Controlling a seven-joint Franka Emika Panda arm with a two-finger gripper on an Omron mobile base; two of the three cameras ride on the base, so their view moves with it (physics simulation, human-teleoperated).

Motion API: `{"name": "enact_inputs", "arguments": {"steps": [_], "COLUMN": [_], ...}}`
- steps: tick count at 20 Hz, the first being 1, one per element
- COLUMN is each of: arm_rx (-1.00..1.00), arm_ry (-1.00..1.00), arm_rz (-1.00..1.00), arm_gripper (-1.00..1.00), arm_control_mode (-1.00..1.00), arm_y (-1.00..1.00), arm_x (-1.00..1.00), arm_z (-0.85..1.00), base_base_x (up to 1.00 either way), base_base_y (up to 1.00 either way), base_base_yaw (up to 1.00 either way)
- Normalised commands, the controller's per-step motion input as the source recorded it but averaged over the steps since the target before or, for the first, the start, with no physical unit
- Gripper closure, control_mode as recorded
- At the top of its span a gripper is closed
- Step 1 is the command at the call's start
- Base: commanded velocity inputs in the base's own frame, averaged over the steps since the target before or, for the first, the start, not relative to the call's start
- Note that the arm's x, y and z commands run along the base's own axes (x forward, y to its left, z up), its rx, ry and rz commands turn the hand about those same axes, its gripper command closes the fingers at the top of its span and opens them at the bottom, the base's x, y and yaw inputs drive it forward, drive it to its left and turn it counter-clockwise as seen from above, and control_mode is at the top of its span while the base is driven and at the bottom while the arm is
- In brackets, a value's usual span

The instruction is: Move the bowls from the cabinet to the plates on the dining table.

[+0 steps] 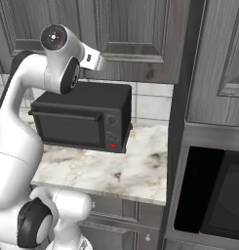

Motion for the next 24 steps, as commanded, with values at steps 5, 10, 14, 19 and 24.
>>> {"name": "enact_inputs", "arguments": {"steps": [5, 10, 14, 19, 24], "arm_rx": [0.0, 0.0, 0.0, -0.01, -0.01], "arm_ry": [0.0, -0.01, -0.03, -0.12, -0.13], "arm_rz": [0.0, 0.0, -0.01, 0.0, 0.0], "arm_gripper": [-1.0, -1.0, -1.0, -1.0, -1.0], "arm_control_mode": [-1.0, -1.0, -1.0, -1.0, -1.0], "arm_y": [-0.04, 0.0, 0.0, 0.0, 0.0], "arm_x": [0.25, 0.12, 0.1, 0.03, 0.03], "arm_z": [0.0, 0.0, 0.0, 0.0, 0.0], "base_base_x": [0.0, 0.0, 0.0, 0.0, 0.0], "base_base_y": [0.0, 0.0, 0.0, 0.0, 0.0], "base_base_yaw": [0.0, 0.0, 0.0, 0.0, 0.0]}}
